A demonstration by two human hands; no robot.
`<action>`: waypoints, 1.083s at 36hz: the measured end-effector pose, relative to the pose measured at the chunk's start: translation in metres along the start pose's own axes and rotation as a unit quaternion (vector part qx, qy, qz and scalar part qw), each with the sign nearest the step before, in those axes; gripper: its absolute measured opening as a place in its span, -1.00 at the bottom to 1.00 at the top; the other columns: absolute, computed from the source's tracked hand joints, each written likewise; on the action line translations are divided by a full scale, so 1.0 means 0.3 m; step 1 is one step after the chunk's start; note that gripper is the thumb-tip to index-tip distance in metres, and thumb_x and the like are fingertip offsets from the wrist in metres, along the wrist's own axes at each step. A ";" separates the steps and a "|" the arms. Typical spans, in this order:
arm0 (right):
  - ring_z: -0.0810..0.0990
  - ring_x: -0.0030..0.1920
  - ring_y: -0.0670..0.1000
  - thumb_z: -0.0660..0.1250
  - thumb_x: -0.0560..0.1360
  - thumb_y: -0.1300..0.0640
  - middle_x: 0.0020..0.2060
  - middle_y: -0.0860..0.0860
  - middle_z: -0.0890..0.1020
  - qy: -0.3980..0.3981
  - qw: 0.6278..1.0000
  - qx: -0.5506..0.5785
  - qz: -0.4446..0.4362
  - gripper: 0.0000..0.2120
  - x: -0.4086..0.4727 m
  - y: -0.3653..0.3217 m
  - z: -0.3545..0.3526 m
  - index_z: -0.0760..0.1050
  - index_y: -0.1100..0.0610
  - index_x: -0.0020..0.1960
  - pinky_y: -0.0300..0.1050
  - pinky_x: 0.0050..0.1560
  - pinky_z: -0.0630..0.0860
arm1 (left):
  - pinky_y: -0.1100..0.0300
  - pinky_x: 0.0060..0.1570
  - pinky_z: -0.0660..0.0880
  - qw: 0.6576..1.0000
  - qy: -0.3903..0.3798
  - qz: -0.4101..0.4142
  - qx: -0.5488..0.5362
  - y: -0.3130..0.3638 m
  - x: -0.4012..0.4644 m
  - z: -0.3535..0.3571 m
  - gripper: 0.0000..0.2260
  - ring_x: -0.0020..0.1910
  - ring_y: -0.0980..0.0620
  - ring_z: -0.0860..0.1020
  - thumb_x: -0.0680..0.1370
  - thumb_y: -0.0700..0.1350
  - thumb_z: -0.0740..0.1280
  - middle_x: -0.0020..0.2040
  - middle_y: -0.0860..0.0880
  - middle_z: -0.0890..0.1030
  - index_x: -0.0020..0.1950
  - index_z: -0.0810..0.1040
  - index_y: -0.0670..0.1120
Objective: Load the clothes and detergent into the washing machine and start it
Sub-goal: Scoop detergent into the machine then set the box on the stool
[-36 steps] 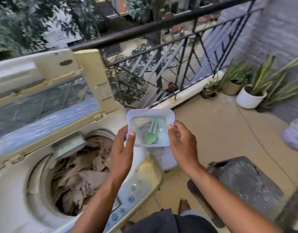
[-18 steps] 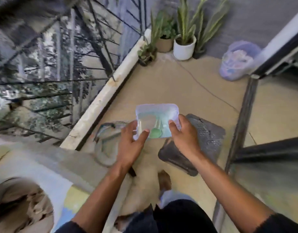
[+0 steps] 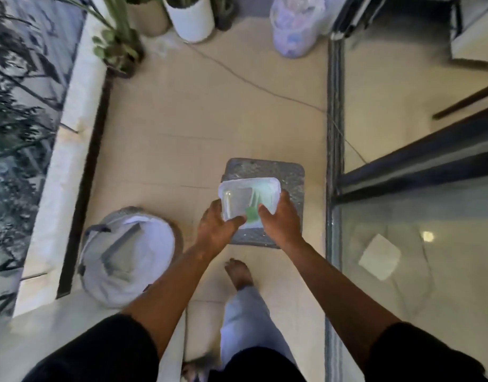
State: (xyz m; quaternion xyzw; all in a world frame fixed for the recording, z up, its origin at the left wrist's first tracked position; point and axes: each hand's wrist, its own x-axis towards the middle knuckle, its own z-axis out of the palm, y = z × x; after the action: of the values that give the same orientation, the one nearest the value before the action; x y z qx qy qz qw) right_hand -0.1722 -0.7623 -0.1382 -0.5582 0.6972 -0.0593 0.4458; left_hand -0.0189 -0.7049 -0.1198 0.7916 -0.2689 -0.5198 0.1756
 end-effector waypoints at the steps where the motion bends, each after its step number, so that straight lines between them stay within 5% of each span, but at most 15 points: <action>1: 0.54 0.35 0.21 0.36 0.62 0.02 0.37 0.14 0.55 -0.006 1.000 0.016 0.021 -0.44 0.021 0.024 0.005 0.27 0.14 0.54 -0.04 0.22 0.44 | -0.01 0.28 0.52 1.000 -0.005 -0.011 0.005 -0.010 0.043 0.032 -0.24 0.24 -0.11 0.57 0.35 0.25 0.51 0.28 -0.03 0.55 0.46 0.46 -0.04; 3: 0.52 0.38 0.20 0.36 0.61 0.02 0.41 0.13 0.53 -0.015 0.998 0.041 0.052 -0.39 0.060 0.071 0.017 0.22 0.12 0.58 -0.04 0.27 0.43 | -0.12 0.30 0.54 0.999 -0.020 -0.035 0.005 -0.075 0.161 0.105 -0.12 0.25 -0.17 0.58 0.16 0.36 0.44 0.29 -0.10 0.57 0.42 0.51 -0.01; 7: 0.52 0.38 0.16 0.39 0.60 0.01 0.41 0.12 0.53 -0.027 0.994 0.046 0.093 -0.41 0.125 0.153 0.036 0.27 0.13 0.55 -0.05 0.31 0.43 | -0.01 -0.03 0.61 0.994 -0.058 -0.075 -0.052 -0.145 0.283 0.198 -0.28 0.11 -0.21 0.66 0.06 0.31 0.46 0.12 -0.16 0.68 0.14 0.63 0.01; 10: 0.53 0.37 0.14 0.41 0.59 -0.01 0.40 0.10 0.54 -0.031 0.992 0.053 0.110 -0.41 0.158 0.194 0.045 0.31 0.13 0.53 -0.10 0.27 0.42 | -0.14 0.07 0.63 0.989 -0.080 -0.091 -0.085 -0.114 0.278 0.213 -0.26 0.09 -0.22 0.67 0.07 0.27 0.47 0.11 -0.13 0.70 0.21 0.64 0.01; 12: 0.53 0.38 0.13 0.43 0.58 -0.01 0.40 0.10 0.54 -0.032 0.992 0.059 0.111 -0.41 0.175 0.211 0.043 0.32 0.13 0.53 -0.10 0.30 0.42 | -0.14 0.11 0.63 0.983 -0.092 -0.108 -0.114 -0.069 0.252 0.210 -0.29 0.08 -0.22 0.66 0.11 0.17 0.53 0.15 -0.17 0.69 0.23 0.63 -0.03; 17: 0.58 0.28 0.13 0.43 0.56 0.00 0.24 0.05 0.58 -0.037 0.989 0.070 0.125 -0.45 0.206 0.218 0.018 0.36 0.09 0.48 0.02 0.26 0.52 | -0.13 0.24 0.56 0.972 -0.098 -0.131 -0.168 -0.013 0.228 0.204 -0.74 0.28 -0.16 0.55 0.58 -0.10 0.45 0.27 -0.13 0.58 0.24 0.52 0.02; 21: 0.56 0.15 0.03 0.42 0.56 0.01 0.25 0.00 0.57 -0.033 0.991 0.072 0.109 -0.49 0.201 0.204 0.000 0.38 0.06 0.47 -0.06 0.14 0.54 | -0.13 0.30 0.55 0.968 -0.099 -0.136 -0.185 -0.011 0.195 0.174 -0.73 0.30 -0.11 0.49 0.61 -0.10 0.42 0.28 -0.08 0.53 0.27 0.47 0.05; 26: 0.63 0.16 0.12 0.39 0.53 0.02 0.28 0.05 0.60 -0.026 0.989 0.068 0.126 -0.48 0.157 0.175 -0.043 0.38 0.01 0.46 0.13 0.20 0.62 | -0.08 0.19 0.59 0.972 -0.066 -0.121 -0.191 0.011 0.131 0.115 -0.59 0.29 -0.11 0.50 0.59 -0.07 0.47 0.32 -0.08 0.52 0.42 0.50 -0.01; 30: 0.62 0.16 0.16 0.36 0.52 0.07 0.25 0.08 0.61 -0.009 0.989 0.050 0.137 -0.52 0.111 0.125 -0.081 0.38 0.07 0.42 -0.04 0.10 0.53 | -0.07 0.11 0.65 0.985 -0.019 -0.081 -0.154 0.003 0.083 0.041 -0.69 0.15 -0.07 0.58 0.60 -0.09 0.45 0.30 -0.09 0.62 0.35 0.59 -0.02; 39: 0.61 0.23 0.20 0.32 0.59 0.12 0.31 0.15 0.58 -0.046 0.999 -0.024 -0.005 -0.56 -0.049 -0.090 -0.043 0.43 0.10 0.46 -0.09 0.08 0.43 | -0.04 0.24 0.57 0.988 0.065 0.015 -0.138 -0.103 -0.208 -0.203 -0.78 0.09 0.02 0.60 0.65 -0.10 0.40 0.16 -0.02 0.66 0.30 0.60 0.01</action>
State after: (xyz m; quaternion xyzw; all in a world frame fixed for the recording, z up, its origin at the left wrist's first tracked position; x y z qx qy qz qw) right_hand -0.1617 -0.7653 -0.1066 -0.5745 0.6743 -0.0188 0.4636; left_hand 0.0248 -0.6425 -0.0672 0.7877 -0.1944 -0.4970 0.3076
